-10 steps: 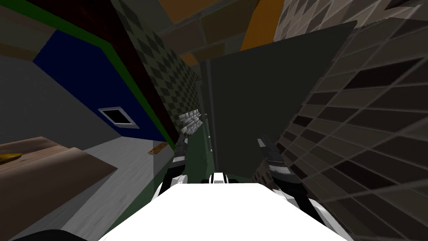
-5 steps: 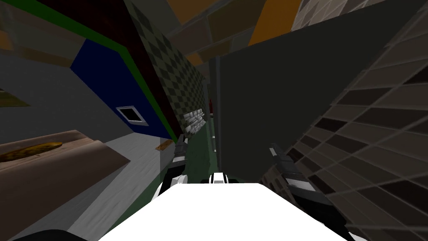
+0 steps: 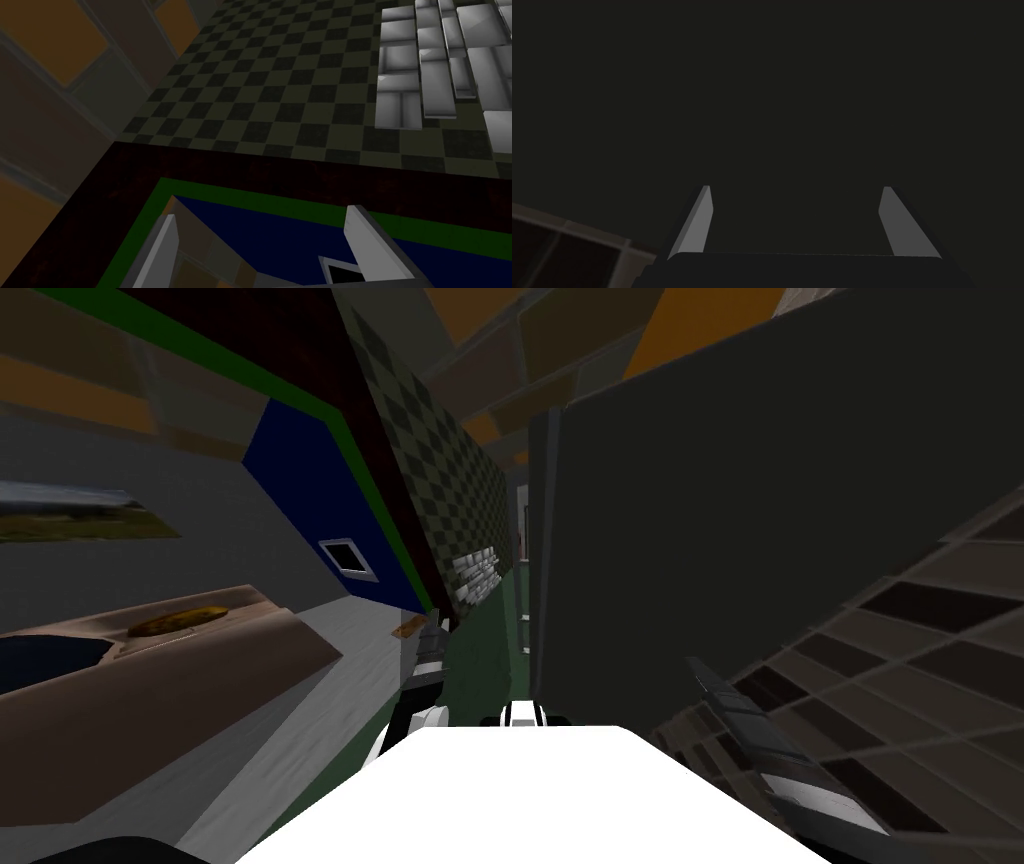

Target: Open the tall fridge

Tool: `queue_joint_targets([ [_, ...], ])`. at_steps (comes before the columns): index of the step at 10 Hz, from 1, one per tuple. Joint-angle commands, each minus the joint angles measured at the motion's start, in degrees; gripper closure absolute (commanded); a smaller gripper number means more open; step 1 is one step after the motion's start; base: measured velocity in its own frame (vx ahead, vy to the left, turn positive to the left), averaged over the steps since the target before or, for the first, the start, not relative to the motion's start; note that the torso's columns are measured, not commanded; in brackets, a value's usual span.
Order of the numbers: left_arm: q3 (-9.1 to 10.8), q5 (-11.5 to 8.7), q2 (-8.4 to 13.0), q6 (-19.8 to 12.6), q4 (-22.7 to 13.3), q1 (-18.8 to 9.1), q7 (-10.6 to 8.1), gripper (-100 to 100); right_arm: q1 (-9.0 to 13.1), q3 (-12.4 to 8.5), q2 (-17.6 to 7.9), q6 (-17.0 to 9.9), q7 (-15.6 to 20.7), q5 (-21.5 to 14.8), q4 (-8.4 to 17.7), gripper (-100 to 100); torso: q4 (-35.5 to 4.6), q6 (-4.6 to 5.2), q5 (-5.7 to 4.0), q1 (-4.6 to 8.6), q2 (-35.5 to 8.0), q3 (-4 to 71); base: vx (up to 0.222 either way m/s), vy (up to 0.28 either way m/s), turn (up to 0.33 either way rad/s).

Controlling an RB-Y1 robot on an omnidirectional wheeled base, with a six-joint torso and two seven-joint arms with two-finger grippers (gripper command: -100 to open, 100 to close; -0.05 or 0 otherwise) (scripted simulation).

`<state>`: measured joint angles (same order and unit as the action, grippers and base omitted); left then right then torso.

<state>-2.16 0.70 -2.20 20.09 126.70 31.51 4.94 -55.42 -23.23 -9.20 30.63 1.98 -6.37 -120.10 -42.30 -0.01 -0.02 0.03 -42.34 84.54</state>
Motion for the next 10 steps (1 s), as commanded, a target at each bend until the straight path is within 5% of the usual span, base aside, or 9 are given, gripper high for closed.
queue_joint_targets([
  [1,0.01,0.0,0.0,0.0,0.0,0.0,0.0,0,-4.1,-4.0,-1.2,-1.4,1.9,0.1,1.5,-100,0.0,0.02,0.01,0.0,0.0,0.0,0.035,0.071,0.196],
  [8,0.0,0.0,0.0,0.0,0.0,0.0,0.0,0,-13.5,-15.0,-2.8,-3.3,6.1,0.0,4.5,-100,0.0,-0.01,0.02,-0.03,0.1,0.0,0.04,0.067,0.156],
  [9,0.01,0.0,0.0,0.0,0.0,0.0,0.0,0,-16.4,-16.8,-3.5,-3.9,7.6,-0.1,5.6,-100,0.0,0.05,0.02,0.0,0.0,0.0,0.04,0.08,0.205],
  [10,0.0,0.0,0.0,0.0,0.0,0.0,0.0,0,-16.6,-18.4,-3.5,-3.9,7.6,-0.1,5.6,-100,0.0,-0.02,0.01,-0.05,0.0,0.0,0.029,0.072,0.14],
])
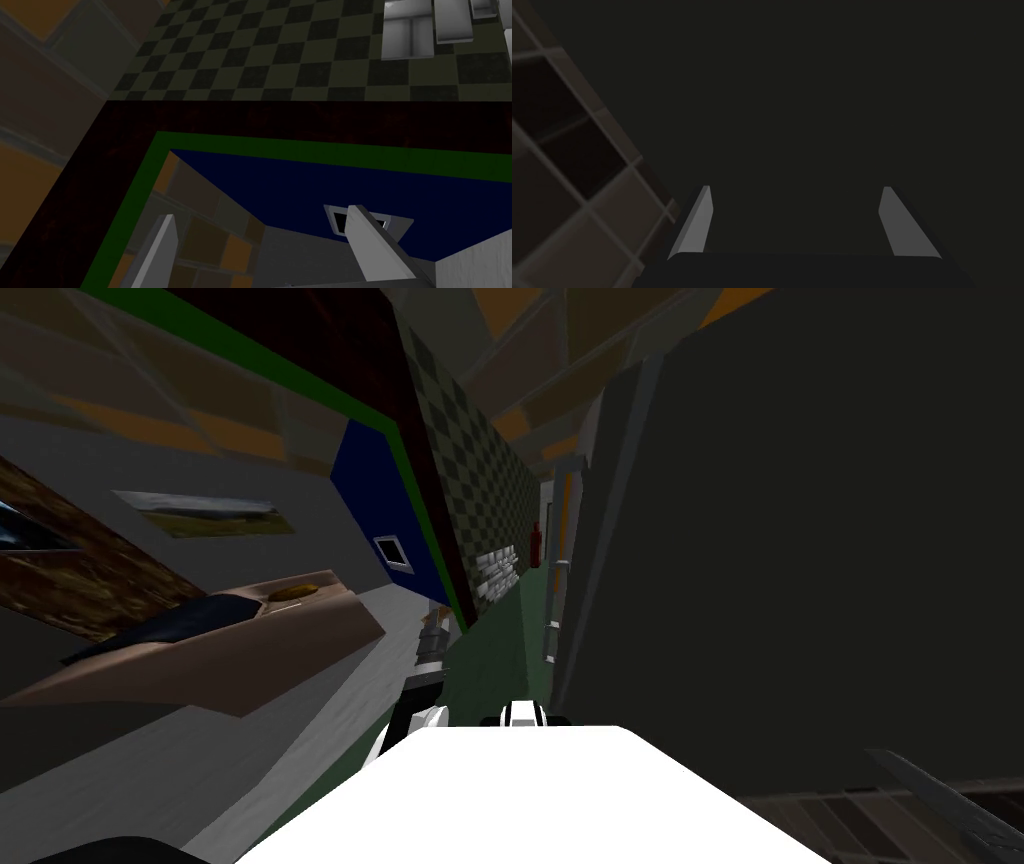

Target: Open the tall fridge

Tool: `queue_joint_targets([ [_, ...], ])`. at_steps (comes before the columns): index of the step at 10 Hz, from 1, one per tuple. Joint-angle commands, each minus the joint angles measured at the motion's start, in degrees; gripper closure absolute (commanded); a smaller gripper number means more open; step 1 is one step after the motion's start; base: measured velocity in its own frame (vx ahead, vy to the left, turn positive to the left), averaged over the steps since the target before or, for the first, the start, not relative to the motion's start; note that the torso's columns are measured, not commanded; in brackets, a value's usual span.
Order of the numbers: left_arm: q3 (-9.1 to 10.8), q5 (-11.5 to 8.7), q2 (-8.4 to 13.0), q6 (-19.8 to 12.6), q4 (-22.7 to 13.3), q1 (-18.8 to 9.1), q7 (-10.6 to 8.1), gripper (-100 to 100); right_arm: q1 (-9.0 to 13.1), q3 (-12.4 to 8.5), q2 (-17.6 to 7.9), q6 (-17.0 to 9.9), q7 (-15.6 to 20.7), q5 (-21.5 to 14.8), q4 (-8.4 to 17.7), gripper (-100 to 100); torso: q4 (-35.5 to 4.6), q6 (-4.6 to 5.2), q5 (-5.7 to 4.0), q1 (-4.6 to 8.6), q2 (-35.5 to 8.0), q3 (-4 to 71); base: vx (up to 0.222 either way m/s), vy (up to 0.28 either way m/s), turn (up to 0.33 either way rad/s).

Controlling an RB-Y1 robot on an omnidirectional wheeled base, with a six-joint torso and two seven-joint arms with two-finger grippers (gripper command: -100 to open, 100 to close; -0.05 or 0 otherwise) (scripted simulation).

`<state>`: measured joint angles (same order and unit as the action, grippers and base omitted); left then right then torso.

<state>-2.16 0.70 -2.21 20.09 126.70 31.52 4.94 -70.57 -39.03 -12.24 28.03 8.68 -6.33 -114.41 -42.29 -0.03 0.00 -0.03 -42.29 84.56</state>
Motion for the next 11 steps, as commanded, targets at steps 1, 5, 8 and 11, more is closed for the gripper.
queue_joint_targets([
  [1,0.01,0.0,0.0,0.0,0.0,0.0,0.0,0,-3.8,-4.6,-1.2,-1.9,2.4,-0.1,1.0,-100,0.0,0.04,0.01,0.03,0.0,0.0,0.052,0.082,0.204],
  [5,0.01,0.0,0.0,0.0,0.0,0.0,0.0,0,-9.2,-11.1,-2.7,-3.0,5.3,-0.1,3.3,-100,0.0,0.07,0.01,0.02,0.0,0.0,0.04,0.078,0.175],
  [8,0.0,0.0,0.0,0.0,0.0,0.0,0.0,0,-13.2,-16.4,-3.5,-3.5,6.8,-0.1,4.5,-100,0.0,0.0,-0.01,0.02,0.0,0.0,0.038,0.077,0.152],
  [11,0.01,0.0,0.0,0.0,0.0,0.0,0.0,0,-18.1,-21.3,-5.1,-4.4,9.6,-0.1,7.0,-100,0.0,0.06,0.0,0.03,0.0,0.0,0.047,0.091,0.198],
])
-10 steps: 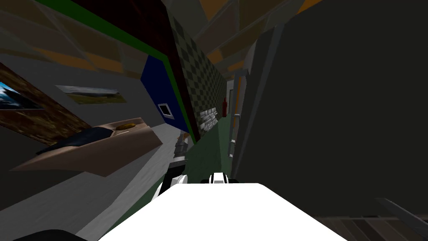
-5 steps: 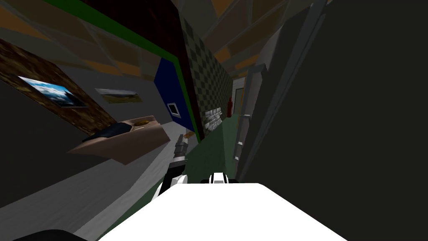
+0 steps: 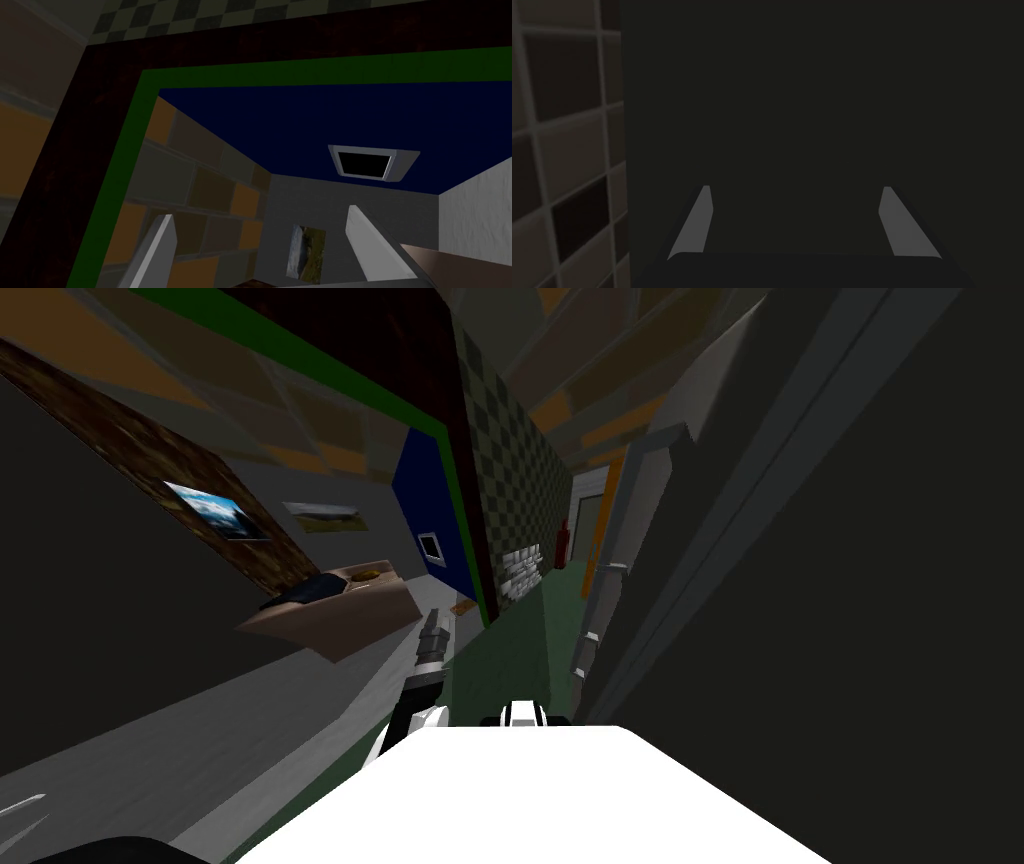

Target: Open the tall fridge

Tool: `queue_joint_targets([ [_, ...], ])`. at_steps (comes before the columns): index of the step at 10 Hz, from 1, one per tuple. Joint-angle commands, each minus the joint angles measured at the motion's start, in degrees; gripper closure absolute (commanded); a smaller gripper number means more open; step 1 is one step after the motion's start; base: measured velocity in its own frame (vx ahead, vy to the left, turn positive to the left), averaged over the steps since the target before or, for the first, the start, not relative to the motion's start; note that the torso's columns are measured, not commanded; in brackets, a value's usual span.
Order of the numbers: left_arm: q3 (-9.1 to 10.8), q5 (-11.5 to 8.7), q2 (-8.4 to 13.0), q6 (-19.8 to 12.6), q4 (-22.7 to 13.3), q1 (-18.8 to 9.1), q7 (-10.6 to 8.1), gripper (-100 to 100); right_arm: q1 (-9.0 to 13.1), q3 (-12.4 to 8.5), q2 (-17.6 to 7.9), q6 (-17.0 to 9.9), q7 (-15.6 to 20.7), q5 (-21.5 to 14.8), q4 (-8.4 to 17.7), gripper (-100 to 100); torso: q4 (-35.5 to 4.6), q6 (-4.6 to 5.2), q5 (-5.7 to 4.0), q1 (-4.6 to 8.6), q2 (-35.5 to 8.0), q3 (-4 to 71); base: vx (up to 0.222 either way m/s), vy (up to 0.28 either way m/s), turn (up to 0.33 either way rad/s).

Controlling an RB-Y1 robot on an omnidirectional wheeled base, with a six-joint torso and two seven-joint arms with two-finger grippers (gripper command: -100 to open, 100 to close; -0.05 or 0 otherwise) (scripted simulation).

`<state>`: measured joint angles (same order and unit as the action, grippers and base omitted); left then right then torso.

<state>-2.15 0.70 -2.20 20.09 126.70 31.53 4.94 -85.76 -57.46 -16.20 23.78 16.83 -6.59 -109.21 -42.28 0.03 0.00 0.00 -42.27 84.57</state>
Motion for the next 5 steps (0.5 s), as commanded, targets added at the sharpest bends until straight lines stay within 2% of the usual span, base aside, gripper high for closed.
queue_joint_targets([
  [1,-0.01,0.0,0.0,0.0,0.0,0.0,0.0,0,-3.6,-4.6,-1.1,-0.1,1.5,0.2,1.8,-100,0.0,-0.04,0.02,-0.08,0.0,0.0,0.039,0.081,0.099],
  [4,0.0,0.0,0.0,0.0,0.0,0.0,0.0,0,-8.2,-9.7,-2.7,-0.8,4.1,0.3,4.3,-100,0.0,-0.02,-0.02,0.08,0.0,0.0,0.038,0.076,0.178],
  [5,0.0,0.0,0.0,0.0,0.0,0.0,0.0,0,-8.8,-11.2,-2.7,-0.8,4.1,0.3,4.3,-100,0.0,-0.04,-0.01,0.02,0.0,0.0,0.036,0.064,0.112],
])
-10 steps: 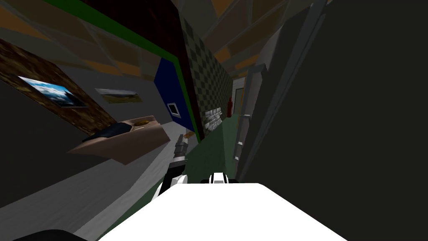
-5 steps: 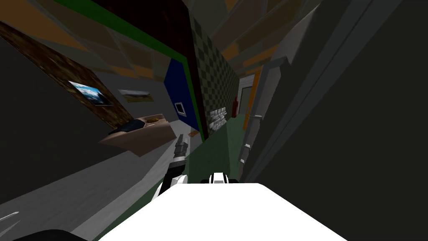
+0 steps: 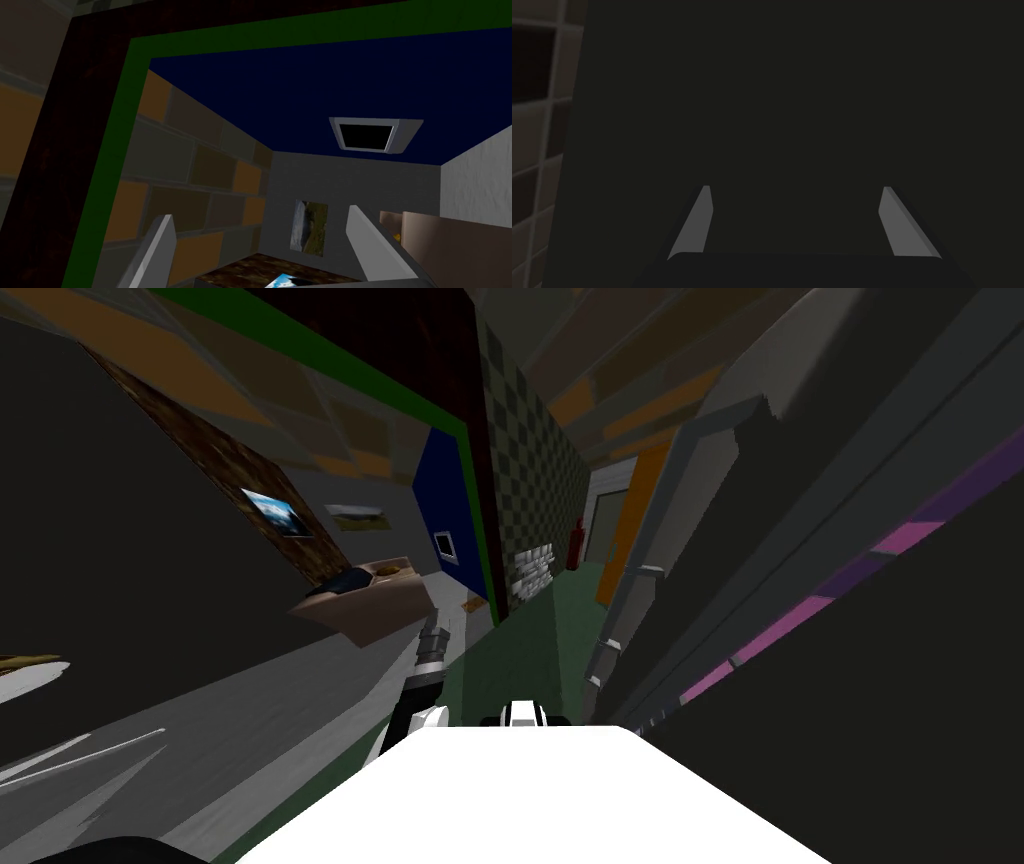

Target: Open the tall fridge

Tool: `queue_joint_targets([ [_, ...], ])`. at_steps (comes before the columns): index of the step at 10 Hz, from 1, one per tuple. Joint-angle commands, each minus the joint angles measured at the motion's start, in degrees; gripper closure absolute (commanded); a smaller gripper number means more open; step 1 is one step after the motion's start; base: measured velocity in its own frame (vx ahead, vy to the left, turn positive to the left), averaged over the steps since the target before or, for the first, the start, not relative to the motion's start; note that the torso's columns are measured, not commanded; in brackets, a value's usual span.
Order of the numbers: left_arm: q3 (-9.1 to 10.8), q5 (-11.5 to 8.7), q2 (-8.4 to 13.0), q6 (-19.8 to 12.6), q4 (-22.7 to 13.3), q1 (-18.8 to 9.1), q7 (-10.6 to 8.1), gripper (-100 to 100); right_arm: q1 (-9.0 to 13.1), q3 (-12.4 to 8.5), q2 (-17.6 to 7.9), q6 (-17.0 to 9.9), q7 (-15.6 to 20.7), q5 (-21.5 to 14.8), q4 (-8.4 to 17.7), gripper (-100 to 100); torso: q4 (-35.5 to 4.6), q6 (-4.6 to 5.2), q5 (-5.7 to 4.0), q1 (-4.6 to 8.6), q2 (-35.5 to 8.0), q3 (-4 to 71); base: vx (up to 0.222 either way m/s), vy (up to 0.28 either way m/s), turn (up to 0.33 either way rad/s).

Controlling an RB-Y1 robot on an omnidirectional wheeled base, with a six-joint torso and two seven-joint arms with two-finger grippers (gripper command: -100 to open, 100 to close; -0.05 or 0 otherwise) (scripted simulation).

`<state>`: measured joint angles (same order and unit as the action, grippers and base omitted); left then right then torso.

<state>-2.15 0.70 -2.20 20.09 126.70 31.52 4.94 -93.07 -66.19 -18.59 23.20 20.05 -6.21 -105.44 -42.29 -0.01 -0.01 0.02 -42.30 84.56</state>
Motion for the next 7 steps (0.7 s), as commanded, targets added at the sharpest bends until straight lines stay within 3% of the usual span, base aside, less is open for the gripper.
queue_joint_targets([
  [1,0.01,0.0,0.0,0.0,0.0,0.0,0.0,0,-3.9,-4.3,-1.2,-0.5,2.1,0.0,1.7,-100,0.0,0.04,0.0,0.0,0.0,0.0,0.038,0.104,0.201],
  [2,0.0,0.0,0.0,0.0,0.0,0.0,0.0,0,-3.9,-5.6,-1.2,-0.5,2.1,0.0,1.7,-100,0.0,0.0,0.03,-0.13,0.0,0.0,0.037,0.085,0.096],
  [3,0.0,0.0,0.0,0.0,0.0,0.0,0.0,0,-6.3,-7.5,-2.0,-0.8,3.3,0.1,2.9,-100,0.0,0.04,0.03,-0.05,0.0,0.0,0.051,0.09,0.191],
  [4,0.0,0.0,0.0,0.0,0.0,0.0,0.0,0,-6.3,-8.5,-2.0,-0.8,3.3,0.1,2.9,-100,0.0,-0.02,0.01,-0.04,0.1,0.0,0.043,0.073,0.111],
  [5,0.01,0.0,0.0,0.0,0.0,0.0,0.0,0,-8.4,-10.7,-2.9,-1.0,4.4,0.1,4.0,-100,0.0,0.04,0.0,0.02,0.0,0.0,0.031,0.101,0.192],
  [6,0.0,0.0,0.0,0.0,0.0,0.0,0.0,0,-8.4,-11.4,-2.9,-1.0,4.4,0.1,4.0,-100,0.0,-0.01,0.01,-0.07,0.0,0.0,0.037,0.074,0.095],
  [7,0.01,0.0,0.0,0.0,0.0,0.0,0.0,0,-10.5,-13.5,-3.7,-1.1,5.5,0.2,5.1,-100,0.0,0.04,0.0,0.03,0.0,0.0,0.061,0.068,0.183],
])
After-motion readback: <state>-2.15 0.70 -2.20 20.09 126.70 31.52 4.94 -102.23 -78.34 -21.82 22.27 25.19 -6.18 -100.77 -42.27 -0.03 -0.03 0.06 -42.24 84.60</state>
